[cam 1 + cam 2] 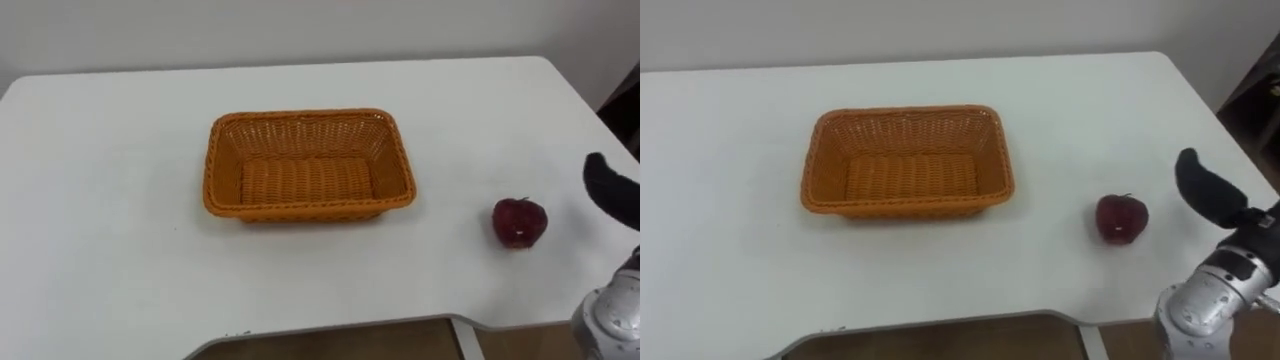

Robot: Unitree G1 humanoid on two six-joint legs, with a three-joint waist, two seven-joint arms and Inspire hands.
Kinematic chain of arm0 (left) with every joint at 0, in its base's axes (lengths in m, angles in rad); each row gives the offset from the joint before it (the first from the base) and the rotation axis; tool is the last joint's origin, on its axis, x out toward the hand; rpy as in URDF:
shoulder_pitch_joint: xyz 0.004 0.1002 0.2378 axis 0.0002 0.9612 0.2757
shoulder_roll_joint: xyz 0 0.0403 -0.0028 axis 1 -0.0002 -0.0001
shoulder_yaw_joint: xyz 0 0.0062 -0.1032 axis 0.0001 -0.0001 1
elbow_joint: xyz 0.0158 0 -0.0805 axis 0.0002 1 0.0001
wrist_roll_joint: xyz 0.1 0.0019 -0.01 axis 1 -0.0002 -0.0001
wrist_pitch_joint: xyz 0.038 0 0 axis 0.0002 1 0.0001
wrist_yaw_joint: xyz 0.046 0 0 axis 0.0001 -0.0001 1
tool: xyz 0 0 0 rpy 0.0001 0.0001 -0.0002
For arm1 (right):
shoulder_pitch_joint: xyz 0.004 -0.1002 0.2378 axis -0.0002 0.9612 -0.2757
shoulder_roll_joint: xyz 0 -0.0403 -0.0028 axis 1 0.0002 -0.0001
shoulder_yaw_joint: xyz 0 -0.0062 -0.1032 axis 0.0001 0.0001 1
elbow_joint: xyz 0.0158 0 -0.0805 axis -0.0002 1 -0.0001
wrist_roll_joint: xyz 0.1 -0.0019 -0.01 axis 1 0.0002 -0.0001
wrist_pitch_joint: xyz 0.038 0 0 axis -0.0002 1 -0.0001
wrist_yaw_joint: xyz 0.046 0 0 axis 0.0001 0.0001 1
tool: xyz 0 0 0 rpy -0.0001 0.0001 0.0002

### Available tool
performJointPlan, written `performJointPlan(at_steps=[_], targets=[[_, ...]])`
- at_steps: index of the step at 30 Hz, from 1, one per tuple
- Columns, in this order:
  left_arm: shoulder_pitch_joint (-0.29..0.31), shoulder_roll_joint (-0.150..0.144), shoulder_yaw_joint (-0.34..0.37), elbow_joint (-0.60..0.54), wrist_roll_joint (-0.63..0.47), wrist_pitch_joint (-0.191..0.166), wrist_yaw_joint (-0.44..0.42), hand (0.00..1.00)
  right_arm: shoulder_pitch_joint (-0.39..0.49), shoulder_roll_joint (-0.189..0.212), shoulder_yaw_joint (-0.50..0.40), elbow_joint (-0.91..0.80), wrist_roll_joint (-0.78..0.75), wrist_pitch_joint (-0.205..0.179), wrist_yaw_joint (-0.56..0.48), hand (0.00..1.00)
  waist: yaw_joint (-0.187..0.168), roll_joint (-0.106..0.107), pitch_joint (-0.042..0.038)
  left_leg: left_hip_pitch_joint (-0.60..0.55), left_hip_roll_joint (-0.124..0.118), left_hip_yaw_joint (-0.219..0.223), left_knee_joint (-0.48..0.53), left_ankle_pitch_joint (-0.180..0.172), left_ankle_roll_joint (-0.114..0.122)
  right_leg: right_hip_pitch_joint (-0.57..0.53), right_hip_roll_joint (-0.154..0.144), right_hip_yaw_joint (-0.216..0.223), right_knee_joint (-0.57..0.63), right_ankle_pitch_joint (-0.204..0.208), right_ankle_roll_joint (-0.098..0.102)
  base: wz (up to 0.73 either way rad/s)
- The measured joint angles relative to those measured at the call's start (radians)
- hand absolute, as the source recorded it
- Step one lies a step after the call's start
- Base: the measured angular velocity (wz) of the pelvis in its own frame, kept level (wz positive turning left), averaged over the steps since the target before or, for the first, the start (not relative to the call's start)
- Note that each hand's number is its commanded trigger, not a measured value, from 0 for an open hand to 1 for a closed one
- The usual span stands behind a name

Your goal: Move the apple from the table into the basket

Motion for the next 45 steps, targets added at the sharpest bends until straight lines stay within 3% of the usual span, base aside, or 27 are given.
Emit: performJointPlan(at_steps=[5,12,21,27,31,36,45], targets=[[-0.001,0.000,-0.003,-0.008,0.006,0.000,-0.017,0.00,-0.001,-0.002,0.031,0.070,-0.002,0.022,0.103,0.00,0.011,0.004,-0.0002,0.003,0.000,0.000,-0.004,0.000,0.000,0.007,0.000,-0.001,-0.006,0.001,0.001,0.00],[-0.015,0.006,-0.003,-0.011,0.005,0.000,-0.017,0.00,-0.006,-0.031,0.058,0.132,0.000,0.022,0.173,0.00,0.022,0.010,0.0023,0.004,0.000,-0.005,-0.008,0.000,0.000,0.008,0.000,-0.003,-0.008,0.001,0.001,0.00],[-0.019,0.006,-0.003,-0.011,0.004,0.001,-0.017,0.00,-0.023,-0.032,0.060,0.136,-0.003,0.036,0.236,0.00,0.026,-0.001,0.0078,0.012,0.000,-0.005,-0.009,0.000,0.000,0.018,0.000,-0.005,-0.009,0.001,0.001,0.00],[-0.014,0.006,-0.003,-0.011,0.003,0.001,-0.017,0.00,-0.022,-0.032,0.072,0.139,-0.017,0.036,0.247,0.00,0.025,0.001,0.0064,0.015,0.000,-0.004,-0.008,0.000,0.000,0.020,0.000,-0.005,-0.009,0.001,0.001,0.00],[-0.013,0.006,-0.003,-0.010,0.000,0.001,-0.017,0.00,-0.022,-0.032,0.089,0.180,-0.031,0.039,0.267,0.00,0.026,0.005,0.0004,0.018,0.000,-0.004,-0.007,0.000,0.000,0.025,0.000,-0.005,-0.009,0.001,0.001,0.00],[-0.014,0.007,-0.012,-0.002,-0.001,0.000,-0.015,0.00,-0.022,-0.032,0.111,0.238,-0.068,0.043,0.281,0.00,0.025,0.006,0.0004,0.032,0.000,-0.004,-0.007,0.000,0.000,0.039,-0.001,-0.005,-0.008,0.001,0.001,0.00],[-0.014,0.007,-0.037,-0.001,0.006,0.000,-0.017,0.00,-0.022,-0.032,0.125,0.331,-0.161,0.028,0.319,0.00,0.023,-0.010,-0.0052,0.035,0.000,-0.005,0.002,0.000,0.000,0.039,0.000,-0.002,-0.008,0.001,0.001,0.00]])
